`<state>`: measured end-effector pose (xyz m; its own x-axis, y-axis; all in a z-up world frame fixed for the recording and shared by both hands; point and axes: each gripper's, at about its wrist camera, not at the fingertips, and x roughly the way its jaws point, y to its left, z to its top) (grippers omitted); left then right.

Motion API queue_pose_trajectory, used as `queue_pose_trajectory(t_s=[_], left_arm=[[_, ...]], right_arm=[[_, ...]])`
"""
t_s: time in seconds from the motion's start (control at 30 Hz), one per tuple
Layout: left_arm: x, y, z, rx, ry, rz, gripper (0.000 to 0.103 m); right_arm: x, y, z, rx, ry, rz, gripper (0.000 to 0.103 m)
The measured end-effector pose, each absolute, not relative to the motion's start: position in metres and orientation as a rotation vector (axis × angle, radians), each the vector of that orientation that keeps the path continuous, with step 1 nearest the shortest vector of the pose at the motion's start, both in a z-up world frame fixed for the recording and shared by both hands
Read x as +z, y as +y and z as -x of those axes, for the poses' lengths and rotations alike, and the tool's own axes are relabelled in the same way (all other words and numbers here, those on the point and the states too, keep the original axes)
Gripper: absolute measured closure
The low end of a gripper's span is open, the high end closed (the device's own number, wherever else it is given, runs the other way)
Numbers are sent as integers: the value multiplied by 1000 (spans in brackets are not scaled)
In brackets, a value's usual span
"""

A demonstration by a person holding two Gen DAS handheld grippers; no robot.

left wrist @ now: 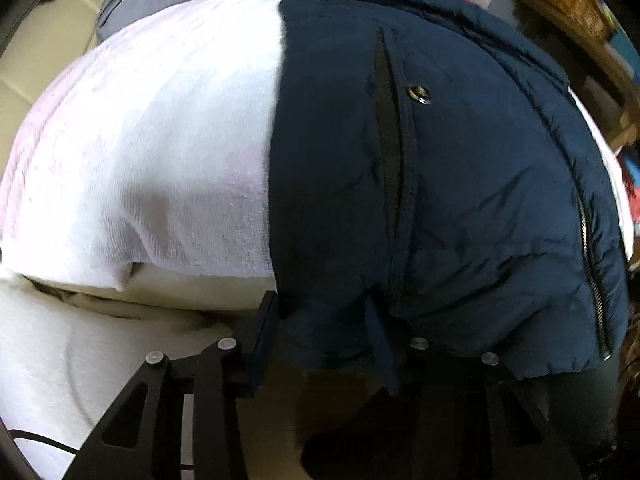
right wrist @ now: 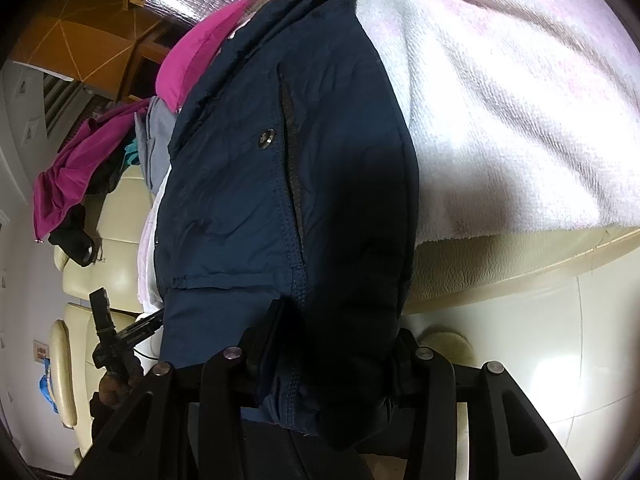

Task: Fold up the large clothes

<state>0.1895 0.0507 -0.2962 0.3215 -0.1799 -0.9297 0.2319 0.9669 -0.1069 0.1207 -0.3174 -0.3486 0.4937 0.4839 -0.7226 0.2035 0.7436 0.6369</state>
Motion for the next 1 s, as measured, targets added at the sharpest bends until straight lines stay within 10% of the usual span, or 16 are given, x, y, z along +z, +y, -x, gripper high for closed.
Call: queue_pose_trajectory(t_s=[0.57, 0.73, 1.0], left_arm=[[-317, 69, -205, -299, 1267, 68, 57], [-317, 69, -205, -254, 1306, 84, 38], [-322, 67, -202, -335, 1300, 102, 60]], right_arm=[[-350, -323, -118, 179, 1062, -784, 56], [-350, -324, -116, 173, 1058, -791, 56], [-351, -325, -115, 171, 1054, -799, 56]])
